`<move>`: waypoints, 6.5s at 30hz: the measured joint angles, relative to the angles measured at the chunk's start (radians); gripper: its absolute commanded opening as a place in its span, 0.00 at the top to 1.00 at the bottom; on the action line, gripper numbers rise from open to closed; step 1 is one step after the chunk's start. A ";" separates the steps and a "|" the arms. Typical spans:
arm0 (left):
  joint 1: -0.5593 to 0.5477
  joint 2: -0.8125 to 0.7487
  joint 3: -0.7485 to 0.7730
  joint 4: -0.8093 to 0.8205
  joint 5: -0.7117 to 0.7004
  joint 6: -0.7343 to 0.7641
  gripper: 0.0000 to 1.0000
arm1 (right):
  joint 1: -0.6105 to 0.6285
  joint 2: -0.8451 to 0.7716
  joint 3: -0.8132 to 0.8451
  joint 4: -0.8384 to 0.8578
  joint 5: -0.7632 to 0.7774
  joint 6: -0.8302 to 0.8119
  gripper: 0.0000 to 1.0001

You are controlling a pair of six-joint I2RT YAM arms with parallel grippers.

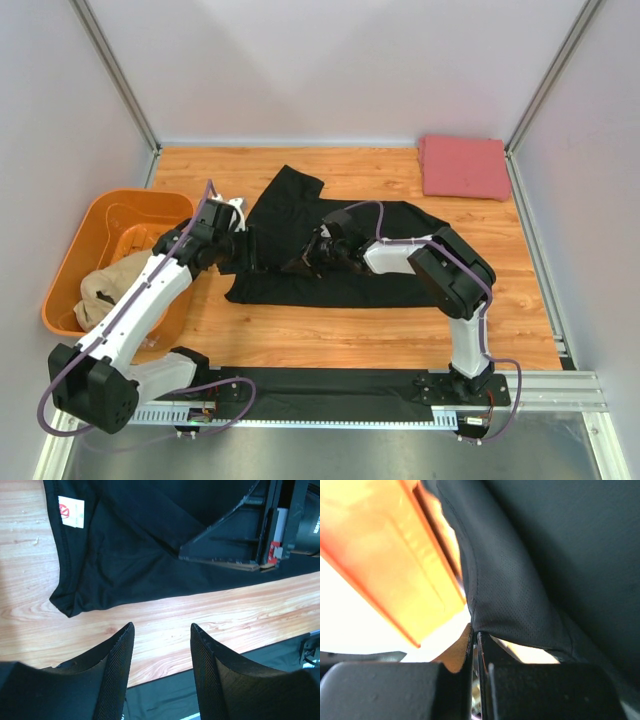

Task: Fold and stack the t-shirts
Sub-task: Fold the tshirt

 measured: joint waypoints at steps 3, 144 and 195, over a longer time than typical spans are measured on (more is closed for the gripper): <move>0.009 0.004 0.000 0.000 0.010 0.002 0.44 | -0.004 0.000 -0.001 0.013 -0.072 -0.009 1.00; 0.204 0.678 0.116 0.129 0.151 0.006 0.67 | -0.169 0.259 0.492 -0.872 -0.209 -0.844 0.83; 0.146 0.547 -0.054 0.170 0.097 -0.046 0.88 | -0.037 0.210 0.526 -0.998 -0.098 -0.922 0.85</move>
